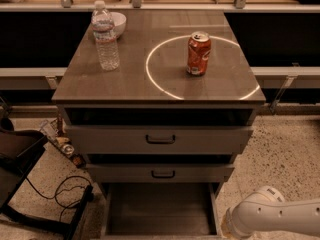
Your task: Close bottom drawer
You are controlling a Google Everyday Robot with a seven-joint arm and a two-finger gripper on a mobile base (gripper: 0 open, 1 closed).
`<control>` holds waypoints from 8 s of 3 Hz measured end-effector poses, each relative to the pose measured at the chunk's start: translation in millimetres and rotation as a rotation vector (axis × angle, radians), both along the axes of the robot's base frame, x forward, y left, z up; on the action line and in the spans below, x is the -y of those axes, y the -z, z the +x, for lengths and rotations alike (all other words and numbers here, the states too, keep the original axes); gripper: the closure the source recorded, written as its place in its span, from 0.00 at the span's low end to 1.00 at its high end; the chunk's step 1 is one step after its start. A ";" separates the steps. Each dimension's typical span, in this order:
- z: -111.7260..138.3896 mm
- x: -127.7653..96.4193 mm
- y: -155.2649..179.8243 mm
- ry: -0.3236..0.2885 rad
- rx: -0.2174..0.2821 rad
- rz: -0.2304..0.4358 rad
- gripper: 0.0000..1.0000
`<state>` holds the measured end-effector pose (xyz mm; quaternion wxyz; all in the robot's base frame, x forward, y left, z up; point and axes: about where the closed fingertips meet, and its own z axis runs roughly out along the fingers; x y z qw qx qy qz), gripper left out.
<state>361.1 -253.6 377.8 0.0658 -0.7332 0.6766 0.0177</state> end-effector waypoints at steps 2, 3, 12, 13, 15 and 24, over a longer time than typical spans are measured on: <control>-30.3 -23.6 110.9 -0.066 -0.099 -0.016 1.00; -30.3 -23.6 111.0 -0.066 -0.100 -0.016 1.00; -5.2 -76.6 233.6 -0.052 -0.098 -0.071 1.00; 33.0 -95.1 223.6 -0.082 -0.040 -0.091 1.00; 75.7 -127.0 227.6 -0.142 0.011 -0.084 1.00; 192.1 -89.5 211.6 0.043 0.173 0.120 1.00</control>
Offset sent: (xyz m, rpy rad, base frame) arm -0.0311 0.0374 -0.1367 -0.0427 0.1037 0.0950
